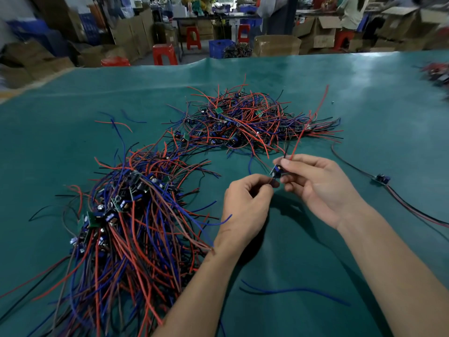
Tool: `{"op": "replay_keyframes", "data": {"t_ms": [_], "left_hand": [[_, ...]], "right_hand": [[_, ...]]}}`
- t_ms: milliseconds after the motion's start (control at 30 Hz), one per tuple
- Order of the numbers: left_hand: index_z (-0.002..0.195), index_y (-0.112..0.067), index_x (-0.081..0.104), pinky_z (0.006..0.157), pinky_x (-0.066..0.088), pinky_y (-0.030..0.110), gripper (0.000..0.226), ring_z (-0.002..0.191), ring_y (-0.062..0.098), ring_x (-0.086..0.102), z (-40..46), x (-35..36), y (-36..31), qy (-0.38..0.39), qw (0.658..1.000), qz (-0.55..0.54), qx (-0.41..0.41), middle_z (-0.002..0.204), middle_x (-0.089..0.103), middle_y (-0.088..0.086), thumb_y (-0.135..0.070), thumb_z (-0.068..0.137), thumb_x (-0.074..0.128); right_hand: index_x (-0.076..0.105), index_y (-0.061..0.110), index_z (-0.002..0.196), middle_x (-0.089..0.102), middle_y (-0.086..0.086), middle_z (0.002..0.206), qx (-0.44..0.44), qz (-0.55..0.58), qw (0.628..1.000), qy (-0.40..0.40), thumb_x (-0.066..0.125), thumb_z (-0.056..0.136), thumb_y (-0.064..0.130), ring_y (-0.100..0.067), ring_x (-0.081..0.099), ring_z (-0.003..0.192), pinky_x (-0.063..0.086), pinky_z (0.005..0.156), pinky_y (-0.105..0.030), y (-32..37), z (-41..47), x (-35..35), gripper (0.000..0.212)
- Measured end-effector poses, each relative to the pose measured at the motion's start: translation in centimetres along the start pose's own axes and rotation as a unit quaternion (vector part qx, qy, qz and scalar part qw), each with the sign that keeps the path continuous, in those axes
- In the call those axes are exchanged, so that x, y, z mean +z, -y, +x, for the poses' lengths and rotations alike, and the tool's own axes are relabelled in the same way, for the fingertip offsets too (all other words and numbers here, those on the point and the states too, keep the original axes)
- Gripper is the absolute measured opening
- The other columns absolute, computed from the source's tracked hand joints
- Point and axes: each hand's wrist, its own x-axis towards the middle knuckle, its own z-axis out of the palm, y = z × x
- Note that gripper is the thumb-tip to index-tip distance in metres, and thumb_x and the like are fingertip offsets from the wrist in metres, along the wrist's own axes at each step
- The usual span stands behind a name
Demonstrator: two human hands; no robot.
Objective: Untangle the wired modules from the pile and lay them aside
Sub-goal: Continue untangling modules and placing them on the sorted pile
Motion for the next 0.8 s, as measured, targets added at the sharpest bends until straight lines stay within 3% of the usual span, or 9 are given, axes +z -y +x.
{"op": "replay_keyframes", "data": {"t_ms": [133, 300, 400, 500, 633, 800], "left_hand": [[0.085, -0.014, 0.075, 0.065, 0.045, 0.027, 0.013, 0.064, 0.008, 0.053, -0.1, -0.1, 0.1, 0.016, 1.000, -0.004, 0.020, 0.068, 0.067, -0.005, -0.019, 0.092, 0.065], [0.078, -0.018, 0.072, 0.056, 0.040, 0.020, 0.020, 0.053, 0.000, 0.048, 0.1, -0.2, 0.4, 0.023, 0.999, 0.028, 0.013, 0.054, 0.059, -0.012, -0.014, 0.096, 0.064], [0.080, -0.013, 0.075, 0.053, 0.041, 0.019, 0.020, 0.050, 0.000, 0.048, 0.1, -0.2, 0.4, 0.029, 0.999, 0.024, 0.003, 0.050, 0.056, -0.013, -0.013, 0.096, 0.063], [0.079, -0.014, 0.075, 0.053, 0.039, 0.018, 0.020, 0.049, 0.000, 0.048, 0.1, -0.2, 0.3, 0.031, 0.999, 0.030, 0.010, 0.048, 0.055, -0.012, -0.012, 0.095, 0.063], [0.078, -0.014, 0.075, 0.051, 0.037, 0.015, 0.020, 0.049, 0.001, 0.047, -0.1, -0.1, 0.2, 0.042, 0.998, 0.035, 0.005, 0.047, 0.054, -0.012, -0.011, 0.094, 0.064], [0.083, -0.011, 0.076, 0.054, 0.038, 0.018, 0.017, 0.052, 0.006, 0.047, -0.2, -0.1, 0.1, 0.053, 0.997, 0.048, 0.011, 0.050, 0.054, -0.009, -0.014, 0.095, 0.064]], "right_hand": [[0.072, -0.002, 0.088, 0.070, -0.007, 0.074, -0.016, -0.028, 0.999, 0.001, 0.074, 0.072, 0.011, -0.009, 0.062, 0.059, 0.052, 0.054, -0.017, -0.5, 0.0, 0.0, 0.021], [0.075, 0.006, 0.075, 0.068, -0.010, 0.070, -0.058, -0.097, 0.993, -0.036, 0.080, 0.074, 0.013, -0.012, 0.061, 0.054, 0.051, 0.049, -0.020, -0.9, 0.3, -0.2, 0.009], [0.074, 0.013, 0.067, 0.068, -0.005, 0.063, -0.166, -0.261, 0.945, -0.104, 0.082, 0.082, 0.008, -0.014, 0.060, 0.052, 0.049, 0.047, -0.023, -1.6, 1.0, -0.8, 0.018], [0.072, 0.016, 0.069, 0.068, 0.000, 0.058, -0.232, -0.347, 0.898, -0.141, 0.080, 0.081, 0.026, -0.021, 0.065, 0.054, 0.056, 0.051, -0.036, -1.6, 1.2, -1.2, 0.017], [0.070, 0.020, 0.073, 0.068, 0.003, 0.059, -0.252, -0.350, 0.874, -0.225, 0.073, 0.078, 0.043, -0.025, 0.068, 0.058, 0.058, 0.064, -0.055, -0.6, 1.7, -3.0, 0.023], [0.068, 0.030, 0.070, 0.071, 0.008, 0.069, -0.282, -0.308, 0.836, -0.355, 0.072, 0.081, 0.043, -0.023, 0.072, 0.065, 0.060, 0.070, -0.054, 0.5, 1.9, -5.7, 0.018]]}}
